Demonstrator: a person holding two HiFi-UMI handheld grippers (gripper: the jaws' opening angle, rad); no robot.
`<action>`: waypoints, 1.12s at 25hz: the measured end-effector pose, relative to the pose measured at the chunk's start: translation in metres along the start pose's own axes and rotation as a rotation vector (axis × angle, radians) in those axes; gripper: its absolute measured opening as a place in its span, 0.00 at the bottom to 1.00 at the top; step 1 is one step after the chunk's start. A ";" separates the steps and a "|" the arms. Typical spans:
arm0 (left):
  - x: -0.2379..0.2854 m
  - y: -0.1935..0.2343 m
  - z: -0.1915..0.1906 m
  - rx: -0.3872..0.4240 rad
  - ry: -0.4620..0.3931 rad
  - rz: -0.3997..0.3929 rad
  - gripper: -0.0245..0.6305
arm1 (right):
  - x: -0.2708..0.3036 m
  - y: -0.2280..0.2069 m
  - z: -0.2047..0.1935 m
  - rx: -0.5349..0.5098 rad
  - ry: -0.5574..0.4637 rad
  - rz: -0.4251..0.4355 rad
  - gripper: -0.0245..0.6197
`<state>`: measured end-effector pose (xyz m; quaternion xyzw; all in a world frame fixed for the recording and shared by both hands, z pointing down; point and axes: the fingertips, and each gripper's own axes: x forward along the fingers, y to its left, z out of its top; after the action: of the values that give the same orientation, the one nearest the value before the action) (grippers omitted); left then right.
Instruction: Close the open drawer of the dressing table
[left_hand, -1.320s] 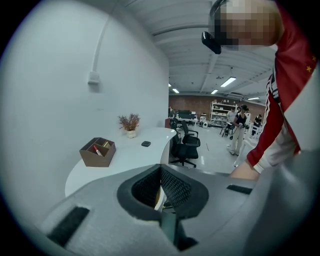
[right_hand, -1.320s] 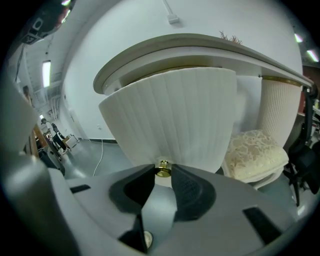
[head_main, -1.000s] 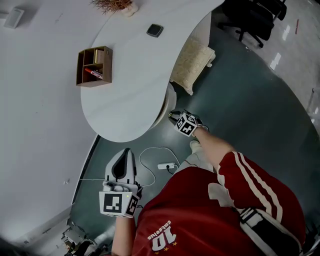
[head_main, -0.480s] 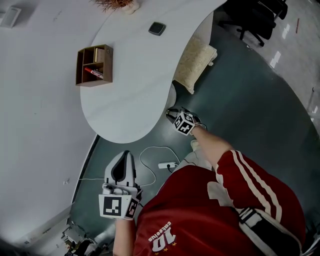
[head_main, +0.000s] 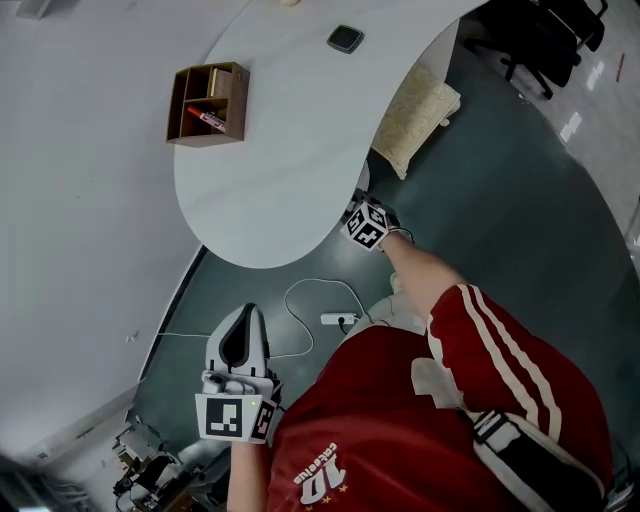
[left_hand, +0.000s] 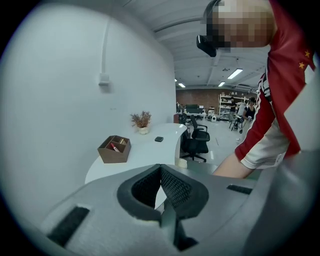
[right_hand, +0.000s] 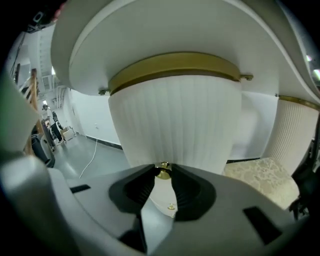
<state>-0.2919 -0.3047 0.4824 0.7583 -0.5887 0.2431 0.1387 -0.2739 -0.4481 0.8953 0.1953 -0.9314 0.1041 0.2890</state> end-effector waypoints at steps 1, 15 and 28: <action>-0.003 0.002 -0.003 -0.003 0.003 0.011 0.04 | 0.001 0.000 0.000 0.000 -0.011 -0.002 0.20; -0.038 -0.007 -0.018 -0.074 -0.042 0.084 0.04 | -0.019 0.006 -0.001 -0.049 0.041 -0.006 0.28; -0.047 -0.022 -0.034 -0.120 -0.083 0.026 0.04 | -0.086 0.003 -0.011 0.089 -0.010 -0.133 0.28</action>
<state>-0.2864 -0.2427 0.4874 0.7503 -0.6174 0.1776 0.1563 -0.2049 -0.4160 0.8539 0.2701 -0.9121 0.1251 0.2818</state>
